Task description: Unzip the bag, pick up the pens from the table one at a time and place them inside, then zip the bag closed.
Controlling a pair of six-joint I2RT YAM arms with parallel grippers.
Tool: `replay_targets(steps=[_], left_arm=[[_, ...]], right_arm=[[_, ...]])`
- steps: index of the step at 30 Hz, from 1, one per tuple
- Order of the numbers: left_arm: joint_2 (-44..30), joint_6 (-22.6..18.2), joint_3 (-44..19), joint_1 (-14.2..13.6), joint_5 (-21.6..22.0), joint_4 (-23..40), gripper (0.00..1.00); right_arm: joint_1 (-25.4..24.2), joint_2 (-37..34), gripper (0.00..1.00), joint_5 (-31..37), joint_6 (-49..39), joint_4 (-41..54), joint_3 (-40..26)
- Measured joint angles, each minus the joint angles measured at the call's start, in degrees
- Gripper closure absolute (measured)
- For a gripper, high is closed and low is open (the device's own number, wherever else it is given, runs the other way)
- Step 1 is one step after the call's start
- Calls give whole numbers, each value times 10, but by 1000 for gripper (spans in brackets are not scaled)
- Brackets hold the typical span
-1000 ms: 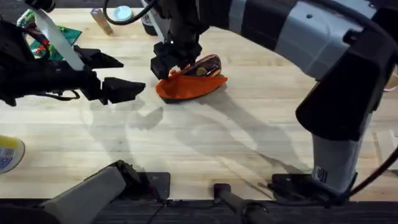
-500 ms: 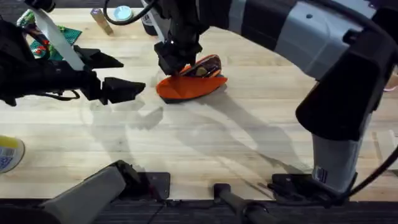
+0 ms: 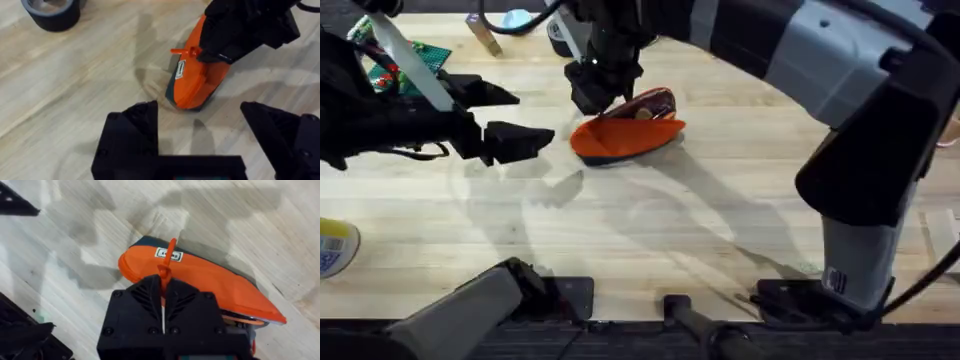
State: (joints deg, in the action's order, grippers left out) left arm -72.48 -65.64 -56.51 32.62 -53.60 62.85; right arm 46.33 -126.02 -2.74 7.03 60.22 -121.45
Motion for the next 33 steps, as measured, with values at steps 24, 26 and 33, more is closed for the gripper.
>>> replay_targets(steps=[24, 26, 33], left_arm=[[-2, -7, 0, 0, -93, -44, 5], [-11, -19, 0, 0, -100, -45, 3], [-86, -62, 0, 0, -117, -46, 23]], right_arm=[[0, 0, 972, 0, -2, 13, -12], [0, 0, 972, 0, -2, 14, -12], [0, 0, 972, 0, -2, 14, -12]])
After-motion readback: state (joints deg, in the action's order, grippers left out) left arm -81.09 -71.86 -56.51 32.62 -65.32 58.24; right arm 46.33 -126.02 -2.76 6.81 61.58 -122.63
